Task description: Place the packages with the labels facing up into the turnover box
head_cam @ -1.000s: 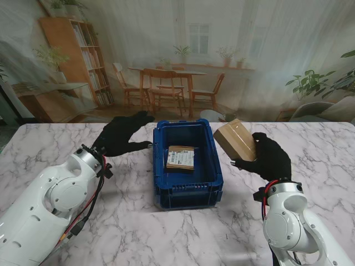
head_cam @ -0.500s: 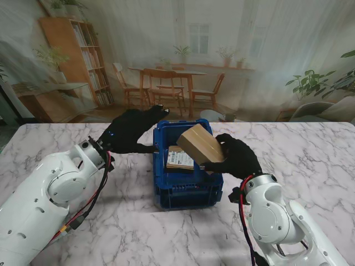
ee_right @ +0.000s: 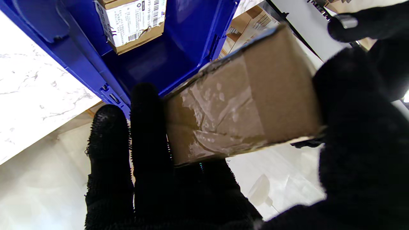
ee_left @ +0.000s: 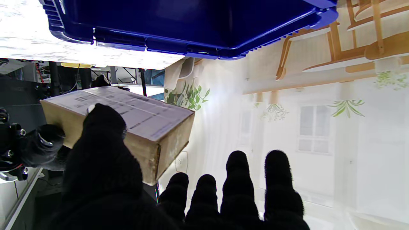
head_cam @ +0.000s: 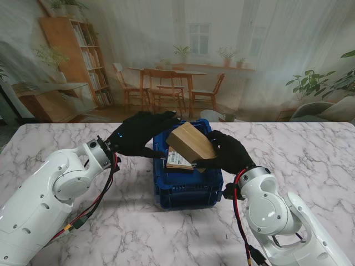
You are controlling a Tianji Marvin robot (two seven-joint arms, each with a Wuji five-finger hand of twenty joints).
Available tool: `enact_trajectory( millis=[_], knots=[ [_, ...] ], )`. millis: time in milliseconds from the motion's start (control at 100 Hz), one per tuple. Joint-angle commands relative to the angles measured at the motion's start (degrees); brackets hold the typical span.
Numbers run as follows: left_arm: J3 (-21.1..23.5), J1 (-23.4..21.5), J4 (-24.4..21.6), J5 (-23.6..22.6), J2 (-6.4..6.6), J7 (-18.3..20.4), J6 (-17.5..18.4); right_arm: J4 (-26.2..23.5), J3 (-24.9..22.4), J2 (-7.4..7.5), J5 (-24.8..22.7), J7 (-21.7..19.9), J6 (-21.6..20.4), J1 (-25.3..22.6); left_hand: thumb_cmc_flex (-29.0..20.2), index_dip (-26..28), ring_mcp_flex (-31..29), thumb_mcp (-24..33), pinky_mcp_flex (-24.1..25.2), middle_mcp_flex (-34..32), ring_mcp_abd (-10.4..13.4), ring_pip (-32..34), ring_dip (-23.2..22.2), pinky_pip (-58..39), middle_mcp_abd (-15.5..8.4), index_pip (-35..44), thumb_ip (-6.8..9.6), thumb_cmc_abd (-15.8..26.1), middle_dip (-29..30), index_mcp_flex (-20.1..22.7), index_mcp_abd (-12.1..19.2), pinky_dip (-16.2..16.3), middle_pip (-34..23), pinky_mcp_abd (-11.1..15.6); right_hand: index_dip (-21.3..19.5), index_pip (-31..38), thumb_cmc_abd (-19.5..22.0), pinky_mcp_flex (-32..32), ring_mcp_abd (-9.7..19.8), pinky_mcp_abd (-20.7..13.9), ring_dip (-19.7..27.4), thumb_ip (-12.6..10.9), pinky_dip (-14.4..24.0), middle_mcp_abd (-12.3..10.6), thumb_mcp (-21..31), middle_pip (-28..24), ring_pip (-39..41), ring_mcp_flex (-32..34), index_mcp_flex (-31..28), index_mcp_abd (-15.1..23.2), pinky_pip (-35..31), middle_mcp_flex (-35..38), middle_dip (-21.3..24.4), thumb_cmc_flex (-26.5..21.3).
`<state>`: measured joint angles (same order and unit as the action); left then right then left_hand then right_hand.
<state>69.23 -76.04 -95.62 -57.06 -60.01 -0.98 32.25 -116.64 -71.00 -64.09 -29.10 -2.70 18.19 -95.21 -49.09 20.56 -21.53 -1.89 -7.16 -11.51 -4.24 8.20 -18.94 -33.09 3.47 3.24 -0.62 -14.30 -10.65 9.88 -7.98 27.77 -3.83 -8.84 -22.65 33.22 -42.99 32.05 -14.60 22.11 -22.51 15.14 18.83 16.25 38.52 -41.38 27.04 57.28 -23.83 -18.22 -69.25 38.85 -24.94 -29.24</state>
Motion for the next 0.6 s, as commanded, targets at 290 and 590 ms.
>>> enact_trajectory(
  millis=[290, 590],
  knots=[
    [-4.2, 1.7, 2.8, 1.6, -0.39, 0.0, 0.4, 1.5, 2.1, -0.14, 3.2, -1.0, 0.6, 2.1, -7.9, 12.4, -4.5, 4.2, -1.7, -6.1, 3.5, 1.2, -2.8, -6.2, -9.4, 6.5, 1.85, 0.5, -2.6, 5.6, 7.4, 3.0, -6.2, 3.1, -1.4, 31.9, 8.3, 0.8, 0.8, 1.2, -1.1, -4.1, 0.5, -2.5, 20.8, -6.6, 4.7, 2.6, -7.6, 12.2, -1.7, 9.7, -4.5, -17.7],
    [-5.8, 1.9, 4.4, 3.2, -1.08, -2.8, -0.4, 2.0, 2.5, -0.37, 5.0, -0.7, 1.2, 2.7, -13.5, 20.3, -12.2, 3.6, -4.3, -17.7, 3.3, 6.1, -10.8, -12.2, -10.1, 16.9, 1.81, 3.5, -10.7, 11.1, 10.0, 5.3, -12.6, 3.7, -1.5, 31.8, 8.1, 1.3, 1.0, 1.4, -1.4, -4.0, 0.6, -2.4, 21.2, -6.6, 5.1, 3.2, -7.9, 12.4, -2.1, 10.0, -5.0, -17.7]
  ],
)
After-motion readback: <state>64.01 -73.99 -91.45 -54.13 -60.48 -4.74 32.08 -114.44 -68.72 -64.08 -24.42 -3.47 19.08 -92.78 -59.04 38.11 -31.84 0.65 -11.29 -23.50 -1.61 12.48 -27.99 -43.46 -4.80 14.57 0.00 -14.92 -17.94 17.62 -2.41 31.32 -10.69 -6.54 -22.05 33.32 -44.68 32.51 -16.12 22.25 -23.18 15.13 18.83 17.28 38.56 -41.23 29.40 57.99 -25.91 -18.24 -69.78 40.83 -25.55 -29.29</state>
